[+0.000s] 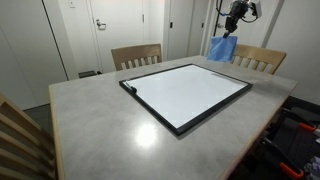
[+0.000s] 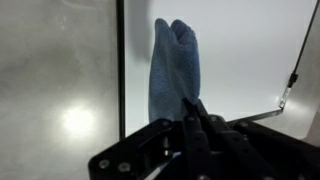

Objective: Wipe the whiteboard using the blue towel

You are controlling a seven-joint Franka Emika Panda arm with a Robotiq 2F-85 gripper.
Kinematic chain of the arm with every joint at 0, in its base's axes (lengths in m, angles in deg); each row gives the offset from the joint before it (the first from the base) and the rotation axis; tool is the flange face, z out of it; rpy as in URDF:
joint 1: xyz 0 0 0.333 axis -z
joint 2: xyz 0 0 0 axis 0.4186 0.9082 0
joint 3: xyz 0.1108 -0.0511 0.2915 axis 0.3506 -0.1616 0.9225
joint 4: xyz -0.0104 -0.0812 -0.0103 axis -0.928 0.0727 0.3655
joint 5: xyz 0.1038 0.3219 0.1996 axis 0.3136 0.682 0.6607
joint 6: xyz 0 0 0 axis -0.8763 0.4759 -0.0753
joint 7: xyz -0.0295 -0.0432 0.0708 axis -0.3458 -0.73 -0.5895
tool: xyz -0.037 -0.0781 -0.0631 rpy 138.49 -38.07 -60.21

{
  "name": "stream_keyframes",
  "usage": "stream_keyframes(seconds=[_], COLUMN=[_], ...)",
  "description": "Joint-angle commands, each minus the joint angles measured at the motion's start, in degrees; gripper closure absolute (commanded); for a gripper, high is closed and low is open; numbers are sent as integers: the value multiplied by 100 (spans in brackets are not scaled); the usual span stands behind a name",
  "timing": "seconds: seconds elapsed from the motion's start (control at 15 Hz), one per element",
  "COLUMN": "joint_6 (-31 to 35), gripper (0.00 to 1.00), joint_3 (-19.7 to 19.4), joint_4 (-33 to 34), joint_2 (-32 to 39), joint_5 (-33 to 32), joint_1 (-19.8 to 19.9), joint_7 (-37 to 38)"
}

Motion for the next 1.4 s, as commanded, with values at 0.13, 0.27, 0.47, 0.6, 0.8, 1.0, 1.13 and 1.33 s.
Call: stream_keyframes(seconds=[0.13, 0.27, 0.47, 0.6, 0.8, 1.0, 1.13, 1.33], joint_6=[1509, 2219, 3207, 3733, 4016, 4069, 4414, 4997], gripper=[99, 99, 99, 99, 99, 99, 99, 99], joint_3=[-508, -610, -777, -986, -1312, -1203, -817, -216], joint_4=[-1210, -1629, -2279, -2667, -3059, -3391, -3678, -4011], joint_2=[-514, -613, -777, -865, -867, -821, -818, -733], joint_5=[-1131, -1601, -2478, -3308, -4650, -5103, -4641, -3668], joint_1=[-626, -831, -1248, -1661, -2324, -2658, -2523, -2221], joint_7=[959, 1495, 2698, 3692, 5116, 5903, 5469, 4502])
